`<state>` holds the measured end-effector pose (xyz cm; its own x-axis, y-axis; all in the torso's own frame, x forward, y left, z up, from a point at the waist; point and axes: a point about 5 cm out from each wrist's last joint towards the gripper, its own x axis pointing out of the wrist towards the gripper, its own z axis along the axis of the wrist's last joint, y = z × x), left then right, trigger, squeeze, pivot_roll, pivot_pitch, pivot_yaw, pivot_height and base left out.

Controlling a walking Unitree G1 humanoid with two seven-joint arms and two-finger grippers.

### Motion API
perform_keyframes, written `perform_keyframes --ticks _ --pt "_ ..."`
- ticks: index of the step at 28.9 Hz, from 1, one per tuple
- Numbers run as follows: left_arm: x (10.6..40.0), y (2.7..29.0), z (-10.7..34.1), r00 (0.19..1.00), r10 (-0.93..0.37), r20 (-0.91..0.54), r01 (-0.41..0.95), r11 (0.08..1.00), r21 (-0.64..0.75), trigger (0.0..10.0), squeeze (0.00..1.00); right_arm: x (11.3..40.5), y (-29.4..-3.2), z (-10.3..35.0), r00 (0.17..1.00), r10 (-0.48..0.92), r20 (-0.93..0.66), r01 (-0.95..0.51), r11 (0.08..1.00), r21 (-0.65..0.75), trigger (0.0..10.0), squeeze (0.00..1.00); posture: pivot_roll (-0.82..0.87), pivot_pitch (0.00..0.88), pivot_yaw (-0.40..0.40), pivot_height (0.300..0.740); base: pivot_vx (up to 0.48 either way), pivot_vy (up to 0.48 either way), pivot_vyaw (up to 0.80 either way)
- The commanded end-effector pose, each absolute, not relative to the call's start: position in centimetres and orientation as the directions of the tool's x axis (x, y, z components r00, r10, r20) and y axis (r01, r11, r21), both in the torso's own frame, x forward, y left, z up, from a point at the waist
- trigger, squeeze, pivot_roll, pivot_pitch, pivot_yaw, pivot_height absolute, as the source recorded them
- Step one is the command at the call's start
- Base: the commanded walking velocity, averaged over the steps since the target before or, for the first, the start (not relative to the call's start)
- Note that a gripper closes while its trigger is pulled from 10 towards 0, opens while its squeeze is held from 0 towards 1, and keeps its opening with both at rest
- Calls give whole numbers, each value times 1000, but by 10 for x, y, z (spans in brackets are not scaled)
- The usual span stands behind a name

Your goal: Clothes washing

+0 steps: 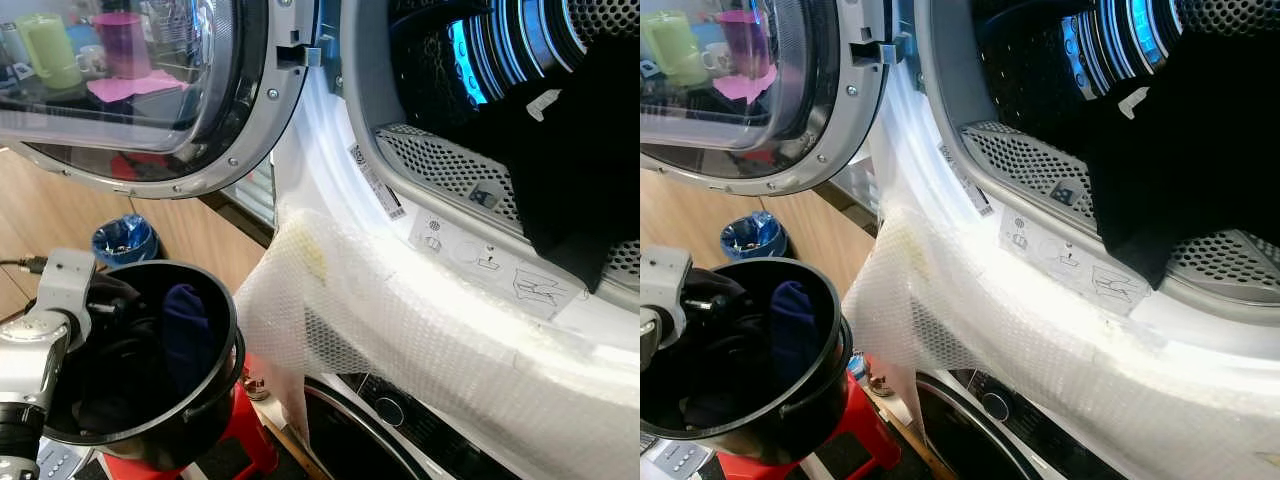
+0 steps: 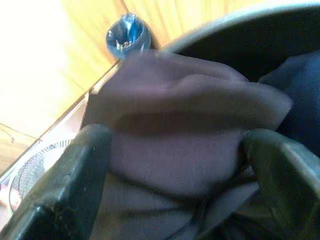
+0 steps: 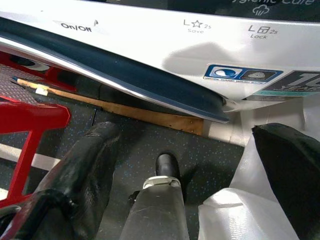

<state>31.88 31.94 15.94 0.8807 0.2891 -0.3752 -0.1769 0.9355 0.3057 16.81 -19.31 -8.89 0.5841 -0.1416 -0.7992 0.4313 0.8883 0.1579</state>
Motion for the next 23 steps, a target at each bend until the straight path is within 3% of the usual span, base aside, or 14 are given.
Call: perform_keyframes --ticks 1,19,20,23 --pt "317 322 155 870 317 -377 -195 925 326 10000 1000 161 -193 -92 559 -139 -817 445 882 155 10000 0 343 83 -59 740 0 0 0" --pt "311 342 153 816 462 -347 -319 861 396 10000 1000 157 -192 -94 551 -130 -824 473 862 180 10000 0 340 101 -51 740 0 0 0" --pt "311 341 150 815 461 -352 -316 862 397 10000 0 157 -191 -94 551 -130 -824 473 862 181 10000 0 337 101 -52 740 0 0 0" --pt "311 339 145 813 458 -359 -312 864 396 10000 0 157 -191 -94 551 -129 -825 471 863 180 10000 0 337 101 -52 740 0 0 0"
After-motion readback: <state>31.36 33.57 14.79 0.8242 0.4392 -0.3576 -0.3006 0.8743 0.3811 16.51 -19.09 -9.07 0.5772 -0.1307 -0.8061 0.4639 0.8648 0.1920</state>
